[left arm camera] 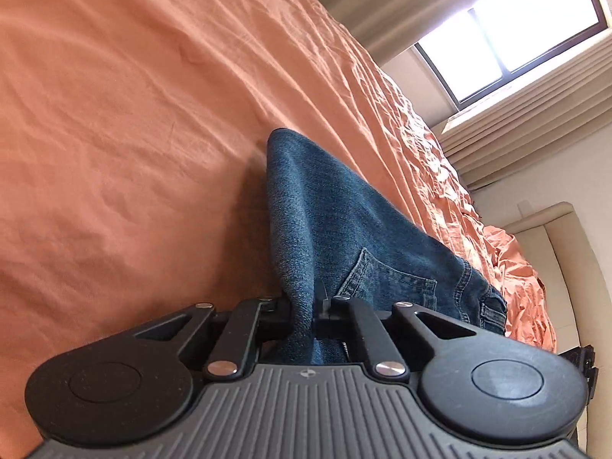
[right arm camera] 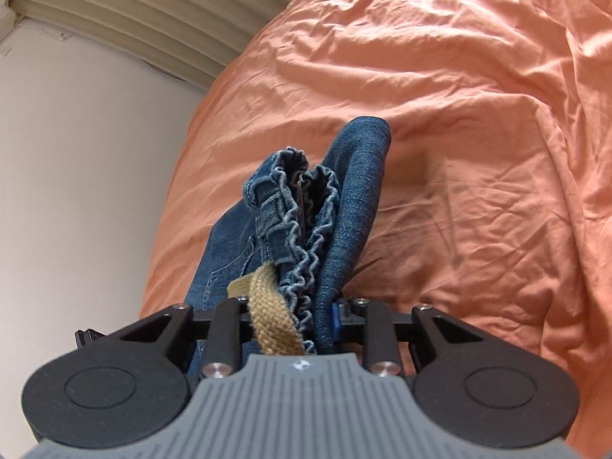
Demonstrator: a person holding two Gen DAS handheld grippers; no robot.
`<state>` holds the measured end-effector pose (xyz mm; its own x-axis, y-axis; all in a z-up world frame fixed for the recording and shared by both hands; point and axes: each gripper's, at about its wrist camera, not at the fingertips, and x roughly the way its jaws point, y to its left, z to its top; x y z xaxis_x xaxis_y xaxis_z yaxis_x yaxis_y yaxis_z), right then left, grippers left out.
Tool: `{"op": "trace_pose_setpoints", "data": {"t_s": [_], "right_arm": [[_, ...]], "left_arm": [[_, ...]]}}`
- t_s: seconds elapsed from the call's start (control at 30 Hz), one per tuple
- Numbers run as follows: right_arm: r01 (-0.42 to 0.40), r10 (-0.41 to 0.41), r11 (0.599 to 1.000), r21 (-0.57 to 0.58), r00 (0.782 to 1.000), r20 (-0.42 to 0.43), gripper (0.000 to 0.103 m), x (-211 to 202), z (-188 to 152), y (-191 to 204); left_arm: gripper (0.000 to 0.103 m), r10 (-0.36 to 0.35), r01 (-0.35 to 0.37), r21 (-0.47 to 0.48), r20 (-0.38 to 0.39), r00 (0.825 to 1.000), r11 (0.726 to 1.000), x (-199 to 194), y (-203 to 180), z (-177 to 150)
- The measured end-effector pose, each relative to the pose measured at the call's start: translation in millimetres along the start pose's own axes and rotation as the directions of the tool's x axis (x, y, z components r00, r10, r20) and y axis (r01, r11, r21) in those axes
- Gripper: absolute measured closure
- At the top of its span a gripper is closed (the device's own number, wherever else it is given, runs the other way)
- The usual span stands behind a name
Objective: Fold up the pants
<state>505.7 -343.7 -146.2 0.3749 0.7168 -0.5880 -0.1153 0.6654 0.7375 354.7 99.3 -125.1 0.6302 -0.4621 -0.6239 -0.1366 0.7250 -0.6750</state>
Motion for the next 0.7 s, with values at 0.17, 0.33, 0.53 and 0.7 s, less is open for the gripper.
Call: {"op": "trace_pose_setpoints", "data": {"t_s": [0.17, 0.33, 0.53, 0.7], "right_arm": [[0.000, 0.000, 0.999, -0.047, 1.000, -0.001, 0.081, -5.9, -24.2, 35.3], [-0.037, 0.038, 0.998, -0.047, 0.999, 0.010, 0.081, 5.5, -49.8, 56.7], [-0.076, 0.075, 0.995, -0.062, 0.997, -0.008, 0.081, 32.4, -67.0, 85.9], [-0.112, 0.111, 0.991, -0.070, 0.994, -0.017, 0.081, 66.6, -74.1, 111.7]], "left_arm": [[0.097, -0.001, 0.000, 0.014, 0.014, 1.000, 1.000, -33.0, 2.7, 3.2], [0.097, 0.004, -0.004, 0.001, 0.061, 0.998, 1.000, -61.7, 13.6, 2.7], [0.097, 0.027, -0.025, -0.025, 0.109, 0.994, 0.999, -94.8, 37.9, 8.0], [0.097, 0.069, -0.064, -0.036, 0.168, 0.983, 0.997, -118.5, 57.3, 19.4]]}}
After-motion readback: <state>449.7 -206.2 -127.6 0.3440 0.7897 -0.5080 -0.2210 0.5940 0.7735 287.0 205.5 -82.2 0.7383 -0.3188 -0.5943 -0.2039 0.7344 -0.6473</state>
